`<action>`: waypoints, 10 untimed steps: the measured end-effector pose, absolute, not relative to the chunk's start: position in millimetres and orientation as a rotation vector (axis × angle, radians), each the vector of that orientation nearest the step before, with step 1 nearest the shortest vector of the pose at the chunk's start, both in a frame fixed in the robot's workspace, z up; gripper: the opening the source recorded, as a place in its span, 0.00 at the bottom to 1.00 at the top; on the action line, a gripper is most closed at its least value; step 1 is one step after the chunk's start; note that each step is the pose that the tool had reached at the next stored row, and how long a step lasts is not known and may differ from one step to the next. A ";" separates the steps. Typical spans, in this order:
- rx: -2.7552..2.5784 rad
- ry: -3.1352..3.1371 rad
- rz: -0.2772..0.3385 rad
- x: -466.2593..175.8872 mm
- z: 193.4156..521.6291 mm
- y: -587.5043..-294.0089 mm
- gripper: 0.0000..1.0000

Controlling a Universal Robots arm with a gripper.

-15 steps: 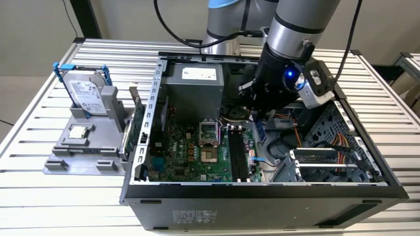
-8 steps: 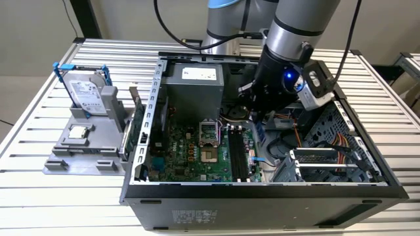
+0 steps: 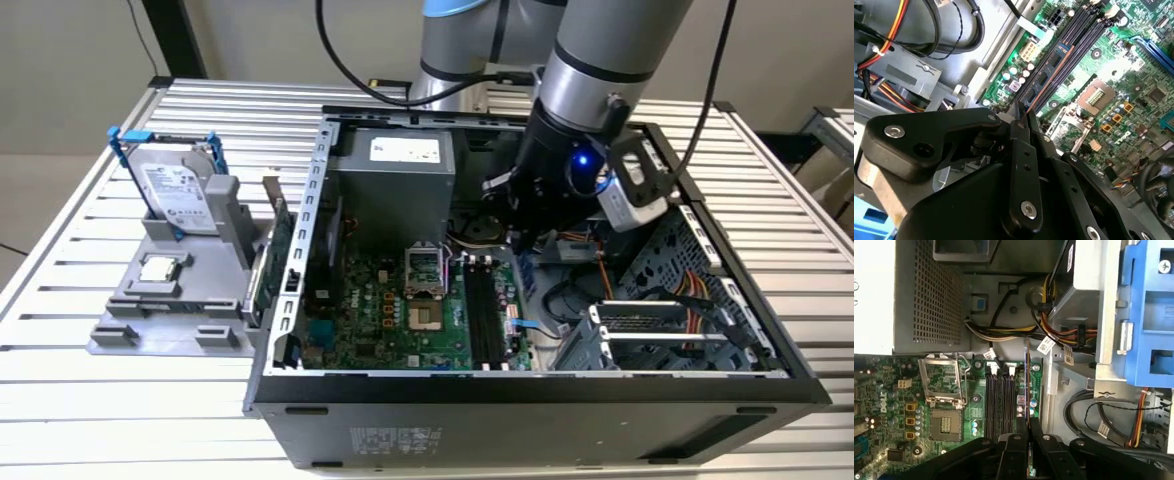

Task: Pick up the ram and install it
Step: 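Insert the ram into the slot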

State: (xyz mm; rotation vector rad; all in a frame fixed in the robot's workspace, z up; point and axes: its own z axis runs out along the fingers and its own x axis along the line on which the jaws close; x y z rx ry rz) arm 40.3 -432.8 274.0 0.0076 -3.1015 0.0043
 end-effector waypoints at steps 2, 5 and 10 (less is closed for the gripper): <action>-0.032 -3.101 0.004 40.3 272.6 -432.8 0.00; -0.081 -3.101 0.003 40.3 269.8 -432.8 0.00; -0.087 -3.100 0.003 40.3 265.0 -434.3 0.00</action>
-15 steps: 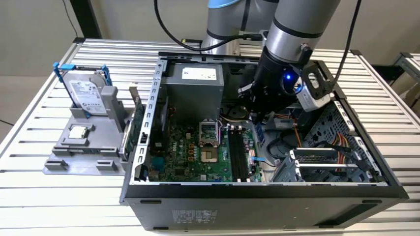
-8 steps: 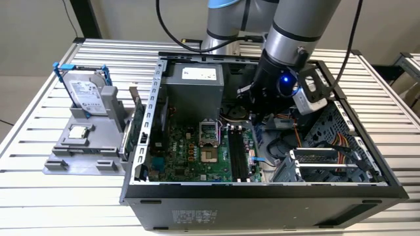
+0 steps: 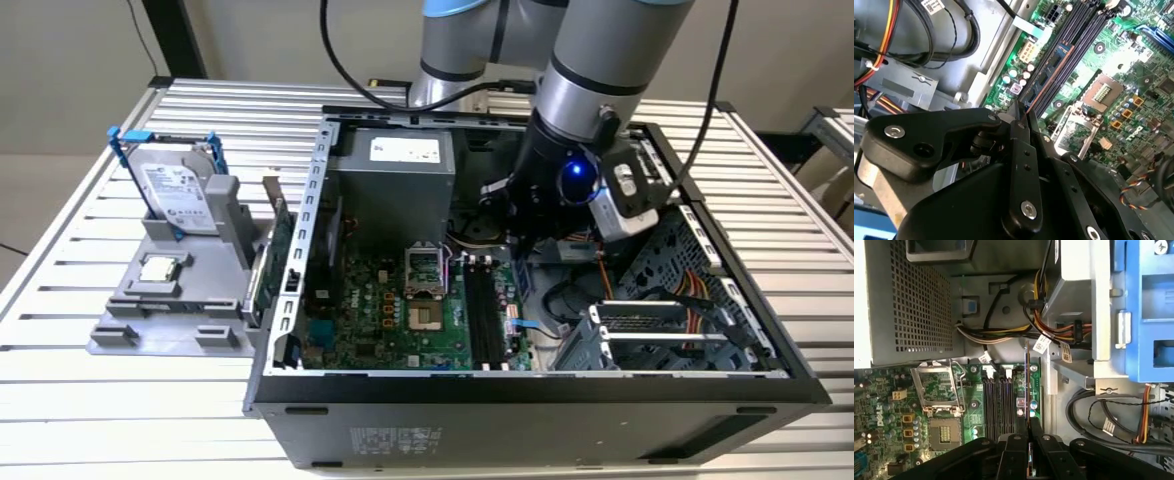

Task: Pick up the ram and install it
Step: 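Insert the ram into the slot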

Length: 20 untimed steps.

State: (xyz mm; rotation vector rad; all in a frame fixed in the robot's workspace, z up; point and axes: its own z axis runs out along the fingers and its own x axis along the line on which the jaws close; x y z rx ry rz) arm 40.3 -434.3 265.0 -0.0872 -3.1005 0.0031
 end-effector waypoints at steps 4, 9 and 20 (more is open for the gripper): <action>-0.086 -3.101 0.003 40.4 261.5 -437.5 0.00; -0.079 -3.101 0.003 40.3 258.7 -444.2 0.00; -0.077 -3.101 0.003 31.2 252.6 -456.2 0.00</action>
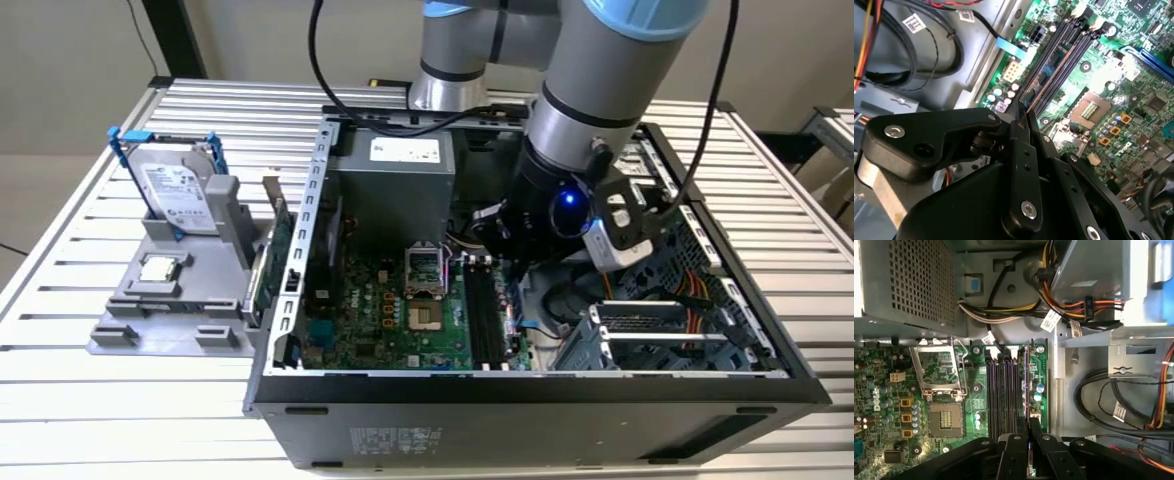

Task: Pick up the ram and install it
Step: 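Insert the ram into the slot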

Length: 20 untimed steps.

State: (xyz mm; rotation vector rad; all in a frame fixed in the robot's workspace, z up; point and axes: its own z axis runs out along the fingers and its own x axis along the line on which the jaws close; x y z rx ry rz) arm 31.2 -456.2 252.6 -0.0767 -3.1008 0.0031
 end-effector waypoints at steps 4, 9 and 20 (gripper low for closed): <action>-0.077 -3.101 0.003 28.8 248.9 -459.6 0.00; -0.077 -3.100 0.003 28.6 248.2 -460.4 0.00; -0.058 -3.100 0.003 28.6 240.9 -468.1 0.00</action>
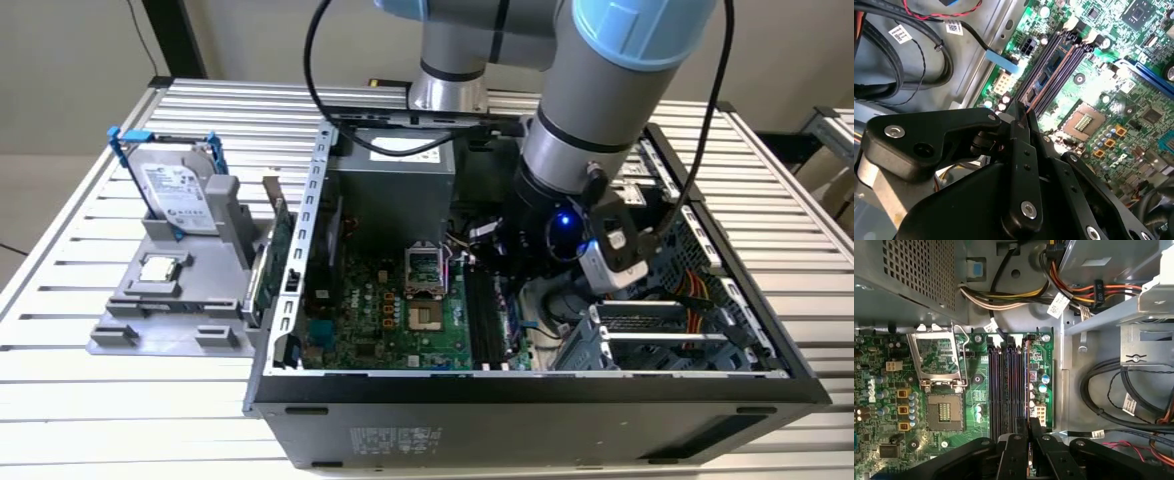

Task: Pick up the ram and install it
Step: 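Insert the ram into the slot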

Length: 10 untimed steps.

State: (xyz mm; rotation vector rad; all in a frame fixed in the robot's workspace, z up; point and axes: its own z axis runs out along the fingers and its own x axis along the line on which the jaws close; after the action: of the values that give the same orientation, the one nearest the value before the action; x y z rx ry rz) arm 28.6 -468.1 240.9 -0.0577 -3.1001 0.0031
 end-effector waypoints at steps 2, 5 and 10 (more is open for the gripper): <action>-0.053 -3.100 0.003 28.5 239.2 -469.1 0.00; -0.051 -3.100 0.003 28.3 237.5 -469.9 0.00; -0.044 -3.100 0.003 27.3 234.2 -470.7 0.00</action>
State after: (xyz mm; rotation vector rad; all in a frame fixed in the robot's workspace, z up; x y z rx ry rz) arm 27.3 -470.7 234.2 -0.0445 -3.1003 0.0032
